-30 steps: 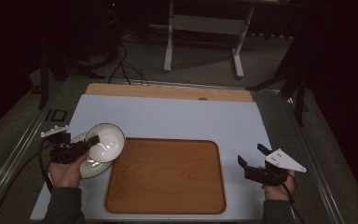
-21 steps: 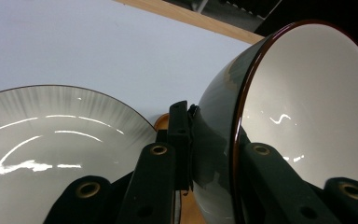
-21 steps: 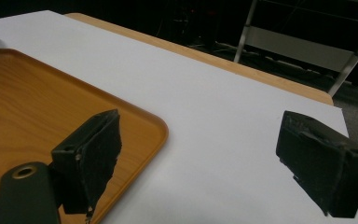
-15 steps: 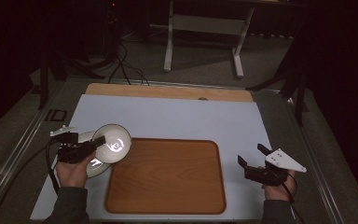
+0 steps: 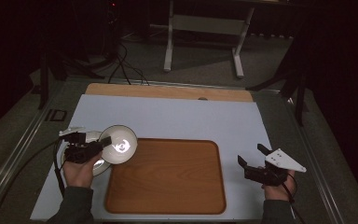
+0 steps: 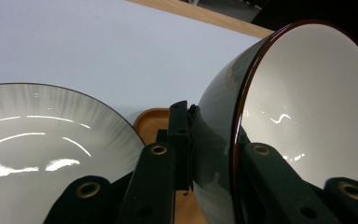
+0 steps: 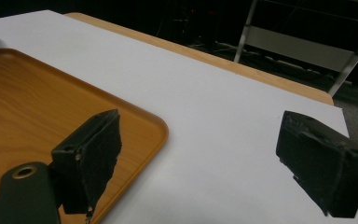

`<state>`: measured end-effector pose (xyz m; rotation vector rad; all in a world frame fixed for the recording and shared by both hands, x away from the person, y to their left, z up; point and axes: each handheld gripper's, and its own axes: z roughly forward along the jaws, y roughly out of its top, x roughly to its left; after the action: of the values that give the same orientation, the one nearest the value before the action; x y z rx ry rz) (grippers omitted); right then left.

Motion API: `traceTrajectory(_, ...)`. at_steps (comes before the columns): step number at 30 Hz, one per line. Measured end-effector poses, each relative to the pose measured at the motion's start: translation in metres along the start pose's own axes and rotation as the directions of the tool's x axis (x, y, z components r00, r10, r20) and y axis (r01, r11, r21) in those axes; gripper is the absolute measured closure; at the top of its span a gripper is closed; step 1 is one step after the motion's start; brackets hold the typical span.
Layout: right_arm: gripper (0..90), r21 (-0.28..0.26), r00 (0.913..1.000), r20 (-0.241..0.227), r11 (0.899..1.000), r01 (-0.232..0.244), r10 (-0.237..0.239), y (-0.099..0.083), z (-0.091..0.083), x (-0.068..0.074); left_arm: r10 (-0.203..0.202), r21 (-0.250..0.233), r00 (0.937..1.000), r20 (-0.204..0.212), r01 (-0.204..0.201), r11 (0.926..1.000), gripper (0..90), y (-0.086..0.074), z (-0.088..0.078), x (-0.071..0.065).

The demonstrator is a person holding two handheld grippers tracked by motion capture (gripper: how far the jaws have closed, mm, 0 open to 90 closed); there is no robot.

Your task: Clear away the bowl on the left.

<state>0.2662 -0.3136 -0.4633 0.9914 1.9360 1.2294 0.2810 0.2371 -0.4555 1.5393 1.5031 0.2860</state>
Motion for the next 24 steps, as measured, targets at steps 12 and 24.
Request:
traceTrajectory(12,13.7,-0.001,1.0000,0.000,1.000,0.000,0.000,0.000,0.000,0.000,0.016,0.021,0.9998,0.015,-0.017,0.9996,81.2,-0.001,0.009,-0.010)
traceTrajectory(24,13.7,0.000,1.0000,-0.001,1.000,0.000,0.000,0.000,0.000,0.000,0.038,0.040,0.9991,0.016,-0.039,0.9984,81.2,-0.004,0.017,-0.019)
